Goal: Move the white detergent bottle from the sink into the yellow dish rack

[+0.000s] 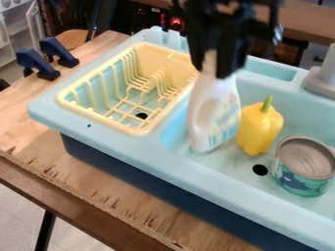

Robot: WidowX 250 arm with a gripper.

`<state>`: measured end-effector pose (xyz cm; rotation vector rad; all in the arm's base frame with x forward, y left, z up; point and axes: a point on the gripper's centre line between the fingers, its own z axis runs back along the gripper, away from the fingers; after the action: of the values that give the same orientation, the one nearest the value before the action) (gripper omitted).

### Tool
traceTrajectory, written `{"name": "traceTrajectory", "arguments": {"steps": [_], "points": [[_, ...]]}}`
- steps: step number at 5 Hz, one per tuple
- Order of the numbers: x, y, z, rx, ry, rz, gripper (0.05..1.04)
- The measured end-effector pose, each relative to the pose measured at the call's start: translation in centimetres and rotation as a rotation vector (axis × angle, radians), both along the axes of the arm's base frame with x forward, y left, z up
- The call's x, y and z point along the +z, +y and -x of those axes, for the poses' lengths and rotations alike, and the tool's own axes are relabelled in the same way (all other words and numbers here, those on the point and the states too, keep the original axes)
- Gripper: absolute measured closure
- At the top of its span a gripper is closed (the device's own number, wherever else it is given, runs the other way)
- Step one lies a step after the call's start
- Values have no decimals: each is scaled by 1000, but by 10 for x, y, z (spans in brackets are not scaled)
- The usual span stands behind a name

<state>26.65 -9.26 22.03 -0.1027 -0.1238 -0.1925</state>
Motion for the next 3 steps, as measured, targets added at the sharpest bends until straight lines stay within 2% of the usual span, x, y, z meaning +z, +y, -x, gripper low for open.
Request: {"name": "traceTrajectory", "arguments": {"steps": [1, 2, 3], "points": [[13, 31, -2, 141, -37, 4, 670], [28, 70, -7, 312, -118, -6, 670], [34, 86, -10, 386, -132, -11, 670]]}}
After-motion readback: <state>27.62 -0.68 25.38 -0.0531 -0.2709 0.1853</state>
